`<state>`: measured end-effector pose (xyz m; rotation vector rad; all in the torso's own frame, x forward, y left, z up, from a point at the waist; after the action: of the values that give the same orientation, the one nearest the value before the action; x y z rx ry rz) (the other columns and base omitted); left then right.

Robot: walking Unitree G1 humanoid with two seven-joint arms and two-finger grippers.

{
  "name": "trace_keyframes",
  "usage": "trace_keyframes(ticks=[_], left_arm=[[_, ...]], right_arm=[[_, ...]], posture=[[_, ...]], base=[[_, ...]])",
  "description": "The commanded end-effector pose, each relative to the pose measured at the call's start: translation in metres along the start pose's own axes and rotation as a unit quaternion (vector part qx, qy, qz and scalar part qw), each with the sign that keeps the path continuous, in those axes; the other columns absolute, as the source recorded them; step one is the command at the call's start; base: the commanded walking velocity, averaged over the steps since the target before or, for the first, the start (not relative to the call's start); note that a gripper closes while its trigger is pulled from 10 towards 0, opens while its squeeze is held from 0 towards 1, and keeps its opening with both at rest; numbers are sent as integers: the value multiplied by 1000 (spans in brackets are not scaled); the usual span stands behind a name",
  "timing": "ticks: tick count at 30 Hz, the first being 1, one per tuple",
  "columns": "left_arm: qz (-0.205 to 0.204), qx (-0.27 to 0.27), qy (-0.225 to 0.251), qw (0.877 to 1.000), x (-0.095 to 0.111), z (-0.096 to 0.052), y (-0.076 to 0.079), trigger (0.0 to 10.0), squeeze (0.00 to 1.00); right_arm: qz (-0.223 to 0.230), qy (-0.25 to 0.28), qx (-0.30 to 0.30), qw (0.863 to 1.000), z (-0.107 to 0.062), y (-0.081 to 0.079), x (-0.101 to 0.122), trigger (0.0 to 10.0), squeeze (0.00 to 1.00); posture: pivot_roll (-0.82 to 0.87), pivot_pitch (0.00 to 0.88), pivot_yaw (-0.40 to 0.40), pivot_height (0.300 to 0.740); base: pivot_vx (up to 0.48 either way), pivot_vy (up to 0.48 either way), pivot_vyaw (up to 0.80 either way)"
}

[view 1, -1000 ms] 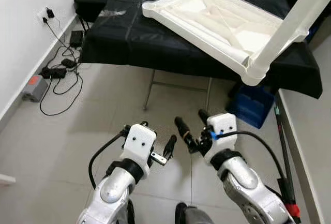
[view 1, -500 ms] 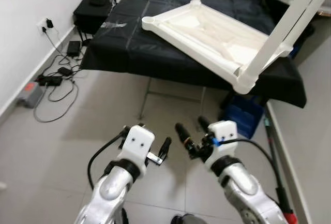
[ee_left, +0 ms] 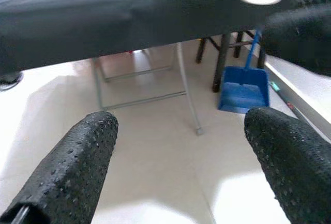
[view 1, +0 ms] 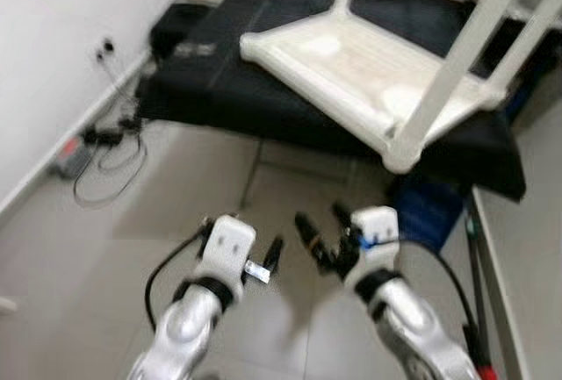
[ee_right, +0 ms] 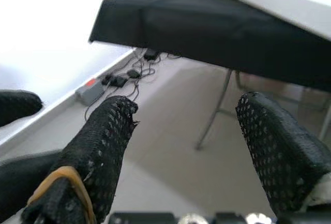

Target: Building children table

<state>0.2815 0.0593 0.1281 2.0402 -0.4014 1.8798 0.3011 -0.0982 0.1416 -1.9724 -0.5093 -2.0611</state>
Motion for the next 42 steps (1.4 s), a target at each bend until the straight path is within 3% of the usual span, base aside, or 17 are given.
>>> trace_keyframes(ticks=[1,5,15,19,20,24,27,31,36,42], left_arm=[[-10,-2,-4,1000,-5,0,2,10000,0],[-2,3,2,1000,-2,0,1,10000,0],[-7,-11,-1,1000,-4,2,4,10000,0],[-12,-10,-3,1000,-5,7,1,10000,0],[-13,1,-4,1000,-6,8,-2,10000,0],[-7,7,-5,1000,-7,9,-3,10000,0],[-2,14,-5,1000,-6,9,-4,10000,0],[-11,6,-5,1000,-8,11,-4,10000,0],[-8,3,-10,1000,-13,10,-1,10000,0],[1,-1,-19,1000,-21,9,1,10000,0]], right_arm=[[30,-26,4,999,-1,3,-13,10000,0],[35,-21,10,999,0,3,-11,10000,0],[64,-30,-35,997,5,22,-18,10000,0],[74,-28,-23,997,11,26,-15,10000,0],[49,-20,-20,998,11,25,-13,10000,0],[35,-19,-10,999,9,20,-13,10000,0],[61,-20,-27,998,6,13,-14,10000,0],[21,-13,-14,1000,4,0,-13,10000,0],[60,-17,-11,998,4,5,-19,10000,0],[57,-23,-21,998,2,6,-26,10000,0]], posture=[[75,220,-53,740],[74,219,-50,740],[67,208,-54,740],[70,204,-49,740],[67,208,-57,740],[68,210,-63,740],[64,203,-61,740],[68,192,-64,740],[84,144,-71,740],[85,89,-74,740]], base=[[0,0,0],[0,0,0],[0,0,0],[0,0,0],[0,0,0],[0,0,0],[0,0,0],[0,0,0],[0,0,0],[0,-163,0]])
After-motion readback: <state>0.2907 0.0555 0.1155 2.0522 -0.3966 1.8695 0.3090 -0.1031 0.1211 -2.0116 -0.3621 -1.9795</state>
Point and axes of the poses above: a point about 5 cm out from each wrist's last joint towards the gripper, its own z axis pointing out of the wrist towards the gripper, its own x axis along the axis of the wrist's last joint, y = z × x, the point moved 5 cm from there along z, pointing out of the wrist towards the gripper, and after that the axes turned 9 degrees about -z, right-handed, at the moved point
